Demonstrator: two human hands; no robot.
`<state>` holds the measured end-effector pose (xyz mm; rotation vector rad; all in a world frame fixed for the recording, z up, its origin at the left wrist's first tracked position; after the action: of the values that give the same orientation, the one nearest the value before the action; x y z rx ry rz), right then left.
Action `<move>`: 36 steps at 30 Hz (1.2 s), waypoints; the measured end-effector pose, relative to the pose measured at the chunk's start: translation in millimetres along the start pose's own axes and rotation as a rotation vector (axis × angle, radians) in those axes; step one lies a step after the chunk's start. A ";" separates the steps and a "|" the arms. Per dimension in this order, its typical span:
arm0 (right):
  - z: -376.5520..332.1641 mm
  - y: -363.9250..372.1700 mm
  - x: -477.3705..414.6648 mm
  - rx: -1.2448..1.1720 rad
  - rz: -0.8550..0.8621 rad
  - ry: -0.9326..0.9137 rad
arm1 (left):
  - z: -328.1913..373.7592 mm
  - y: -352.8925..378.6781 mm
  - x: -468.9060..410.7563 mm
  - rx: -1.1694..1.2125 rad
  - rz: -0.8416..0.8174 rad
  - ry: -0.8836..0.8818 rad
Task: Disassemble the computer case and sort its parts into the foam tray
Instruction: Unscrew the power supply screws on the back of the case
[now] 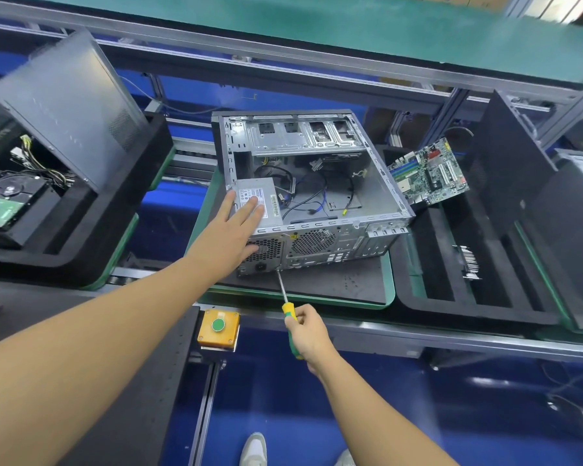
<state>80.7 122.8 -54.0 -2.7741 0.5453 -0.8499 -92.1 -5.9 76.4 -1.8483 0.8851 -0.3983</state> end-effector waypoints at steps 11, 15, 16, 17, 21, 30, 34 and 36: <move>-10.2 6.7 -4.7 -0.244 -0.140 0.283 | -0.3 -4.7 2.4 -0.003 0.026 -0.005; -6.2 4.2 -2.5 -0.178 -0.171 0.185 | -0.2 -0.3 0.9 -0.008 0.012 -0.008; -6.1 3.6 -0.9 -0.139 -0.179 0.137 | -0.1 0.8 0.2 -0.004 0.012 -0.010; -6.7 4.1 1.9 -0.124 -0.191 0.103 | -0.3 1.5 -0.1 -0.001 0.008 -0.008; -4.8 5.9 14.0 -0.143 -0.161 0.101 | -0.7 -4.5 0.9 0.019 0.014 -0.012; -2.8 1.1 9.5 -0.317 -0.199 0.300 | -0.9 -4.3 1.5 0.044 -0.002 -0.027; 1.6 -1.9 9.6 -0.247 -0.125 0.188 | -0.9 -4.8 1.4 0.054 -0.002 -0.027; 2.8 -1.4 8.6 -0.243 -0.084 0.133 | -0.6 -5.3 1.5 0.053 0.002 -0.030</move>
<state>89.3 120.9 -51.6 -2.9927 0.5944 -1.0577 -89.4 -6.2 81.2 -1.7998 0.8484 -0.3883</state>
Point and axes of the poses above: each hand's wrist, its own x-axis away from the middle knuckle, its own y-axis out of the palm, z = x × y, the point moved 3 cm from there along -x, towards the middle knuckle, and after that the axes turned 6 degrees about -y, right-handed, at the moved point
